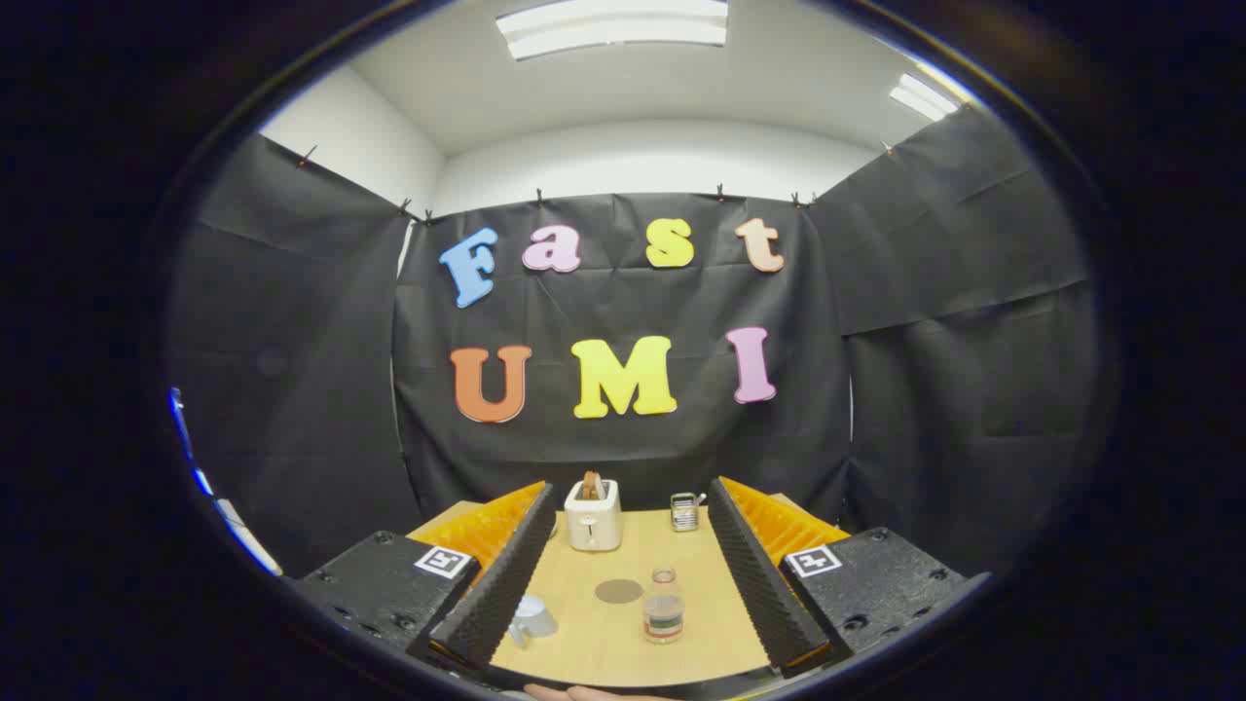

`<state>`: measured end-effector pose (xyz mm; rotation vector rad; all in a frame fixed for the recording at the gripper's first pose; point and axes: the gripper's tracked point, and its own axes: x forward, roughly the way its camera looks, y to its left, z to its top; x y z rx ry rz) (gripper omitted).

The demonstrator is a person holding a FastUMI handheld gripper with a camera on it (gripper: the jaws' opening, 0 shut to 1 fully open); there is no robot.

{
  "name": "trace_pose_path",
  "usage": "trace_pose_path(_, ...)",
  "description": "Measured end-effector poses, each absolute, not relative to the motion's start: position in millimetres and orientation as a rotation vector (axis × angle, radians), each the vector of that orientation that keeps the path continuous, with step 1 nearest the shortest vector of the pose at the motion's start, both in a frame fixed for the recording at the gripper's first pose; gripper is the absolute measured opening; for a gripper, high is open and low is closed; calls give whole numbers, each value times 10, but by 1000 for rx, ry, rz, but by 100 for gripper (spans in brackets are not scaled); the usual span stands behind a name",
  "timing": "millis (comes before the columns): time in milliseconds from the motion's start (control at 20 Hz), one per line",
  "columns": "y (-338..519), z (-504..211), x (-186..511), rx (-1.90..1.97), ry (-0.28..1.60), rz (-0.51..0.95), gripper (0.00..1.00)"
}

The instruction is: Take the bottle from table, then pour the juice into the cup, finally place the bottle on the coaster

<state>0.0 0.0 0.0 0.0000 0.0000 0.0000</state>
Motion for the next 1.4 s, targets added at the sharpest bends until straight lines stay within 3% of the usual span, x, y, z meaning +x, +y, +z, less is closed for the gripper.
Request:
trace_pose_path(700, -61, -7, 7, -16, -30, -5, 100)
trace_pose_path(1400, -98, -511, 296, -83, -16, -15, 100)
